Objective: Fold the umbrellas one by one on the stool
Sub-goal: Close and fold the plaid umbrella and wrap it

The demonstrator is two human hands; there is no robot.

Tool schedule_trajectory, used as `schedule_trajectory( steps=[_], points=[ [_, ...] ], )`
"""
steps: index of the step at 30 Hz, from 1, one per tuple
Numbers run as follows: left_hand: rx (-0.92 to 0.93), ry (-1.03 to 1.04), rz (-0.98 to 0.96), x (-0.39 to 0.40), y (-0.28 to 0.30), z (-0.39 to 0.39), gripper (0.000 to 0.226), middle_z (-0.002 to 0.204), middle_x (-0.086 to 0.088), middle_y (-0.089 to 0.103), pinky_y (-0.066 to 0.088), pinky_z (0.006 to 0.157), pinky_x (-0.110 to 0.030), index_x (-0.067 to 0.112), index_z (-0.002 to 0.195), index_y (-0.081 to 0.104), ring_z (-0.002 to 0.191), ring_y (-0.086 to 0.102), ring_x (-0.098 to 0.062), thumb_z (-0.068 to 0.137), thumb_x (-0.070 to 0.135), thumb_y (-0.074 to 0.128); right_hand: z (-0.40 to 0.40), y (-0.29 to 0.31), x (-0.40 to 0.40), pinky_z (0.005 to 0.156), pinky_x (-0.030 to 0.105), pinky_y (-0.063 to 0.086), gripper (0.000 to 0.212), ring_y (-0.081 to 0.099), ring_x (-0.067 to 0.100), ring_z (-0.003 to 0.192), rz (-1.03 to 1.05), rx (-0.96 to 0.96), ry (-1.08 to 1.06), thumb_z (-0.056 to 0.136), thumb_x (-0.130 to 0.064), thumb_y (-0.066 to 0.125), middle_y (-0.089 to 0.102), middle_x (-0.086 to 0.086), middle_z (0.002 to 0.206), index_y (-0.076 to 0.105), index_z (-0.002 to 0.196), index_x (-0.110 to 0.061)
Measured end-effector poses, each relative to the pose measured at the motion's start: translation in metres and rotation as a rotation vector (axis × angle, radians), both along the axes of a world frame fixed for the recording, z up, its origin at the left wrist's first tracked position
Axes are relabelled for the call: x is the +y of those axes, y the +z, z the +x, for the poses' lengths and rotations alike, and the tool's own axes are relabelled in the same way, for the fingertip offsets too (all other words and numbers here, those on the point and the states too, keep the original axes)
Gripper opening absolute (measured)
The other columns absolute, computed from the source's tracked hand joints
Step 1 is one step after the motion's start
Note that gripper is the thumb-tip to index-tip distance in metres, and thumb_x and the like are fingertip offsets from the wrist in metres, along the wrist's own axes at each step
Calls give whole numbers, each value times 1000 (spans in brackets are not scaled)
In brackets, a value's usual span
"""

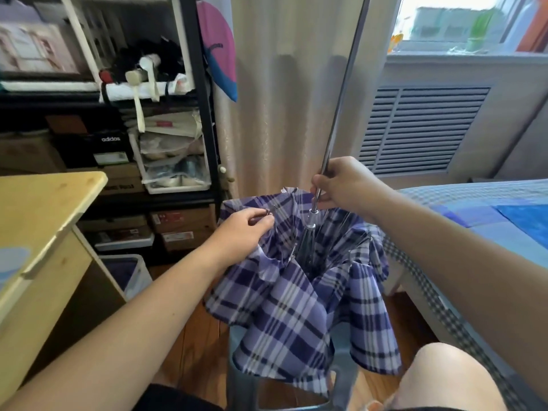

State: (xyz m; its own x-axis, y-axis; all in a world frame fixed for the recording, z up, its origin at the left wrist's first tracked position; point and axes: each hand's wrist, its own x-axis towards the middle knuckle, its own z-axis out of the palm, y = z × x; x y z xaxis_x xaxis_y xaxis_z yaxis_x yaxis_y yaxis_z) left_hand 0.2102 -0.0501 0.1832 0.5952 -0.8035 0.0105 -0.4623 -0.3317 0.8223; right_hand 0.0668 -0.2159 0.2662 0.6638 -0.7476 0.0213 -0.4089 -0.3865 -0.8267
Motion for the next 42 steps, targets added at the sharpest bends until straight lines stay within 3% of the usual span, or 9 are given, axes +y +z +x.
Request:
schedule_trajectory(
  steps=[4, 9, 12, 17, 24, 30, 33, 38, 42],
  points=[
    [9, -176, 101, -9, 2, -1, 55, 147, 1, 55, 38, 118, -37, 27, 152, 45, 137, 50, -13, 101, 23, 64, 3, -3, 5, 78, 47, 64, 16, 77, 32, 79, -57, 31, 0, 101, -20, 64, 73, 17, 99, 66, 94, -5],
    [-59, -40, -176, 9, 9, -24, 38, 136, 12, 58, 35, 106, -16, 25, 139, 62, 129, 52, -2, 105, 38, 53, 5, -7, 4, 76, 50, 64, 18, 77, 31, 75, -75, 33, -4, 101, -22, 65, 73, 17, 96, 66, 94, -5],
    [-50, -25, -190, 33, -1, -33, 36, 143, 16, 48, 28, 111, -19, 29, 131, 67, 135, 40, 3, 101, 45, 54, 3, -6, 1, 76, 49, 64, 19, 78, 29, 74, -63, 27, -7, 101, -22, 65, 73, 17, 98, 65, 95, -5],
    [73, -51, -168, 36, -16, -36, 79, 162, 13, 28, 25, 121, -28, 34, 161, 20, 145, 28, -1, 98, 27, 67, 7, -7, 7, 76, 47, 65, 18, 78, 28, 73, -84, 37, 24, 102, -22, 64, 73, 17, 97, 65, 94, -6],
    [244, -196, -157, 19, -13, -23, 123, 136, 14, 51, 36, 112, -29, 44, 161, 13, 130, 48, 1, 60, 90, 68, 8, -2, 14, 75, 45, 65, 16, 78, 28, 79, -71, 80, 84, 101, -24, 64, 73, 15, 99, 66, 99, -9],
    [102, -389, 93, 23, -13, -19, 119, 155, 23, 21, 25, 119, -28, 51, 157, 20, 145, 25, 0, 59, 67, 86, 3, 4, 16, 72, 41, 66, 11, 78, 26, 78, 9, 60, 72, 102, -16, 62, 73, 15, 103, 65, 99, -6],
    [50, -267, 43, 21, -18, -20, 110, 151, 15, 32, 28, 117, -27, 42, 157, 31, 141, 33, -3, 62, 68, 80, 2, 6, 21, 69, 37, 66, 10, 77, 23, 74, -2, 61, 83, 103, -15, 62, 73, 14, 102, 64, 96, -9],
    [-47, -60, -129, 2, -25, -33, 51, 134, 7, 53, 31, 104, -17, 25, 144, 55, 127, 49, -5, 96, 38, 69, 6, 7, 34, 69, 41, 66, 14, 77, 28, 74, -67, 70, 96, 102, -18, 63, 73, 17, 98, 67, 94, -7],
    [12, -73, -169, -11, -26, -45, 42, 126, 7, 59, 36, 103, -19, 20, 140, 60, 122, 55, -8, 99, 30, 66, 11, 9, 40, 78, 47, 64, 18, 77, 33, 81, -178, 179, 142, 100, -19, 65, 74, 17, 95, 67, 101, -1]
  ],
)
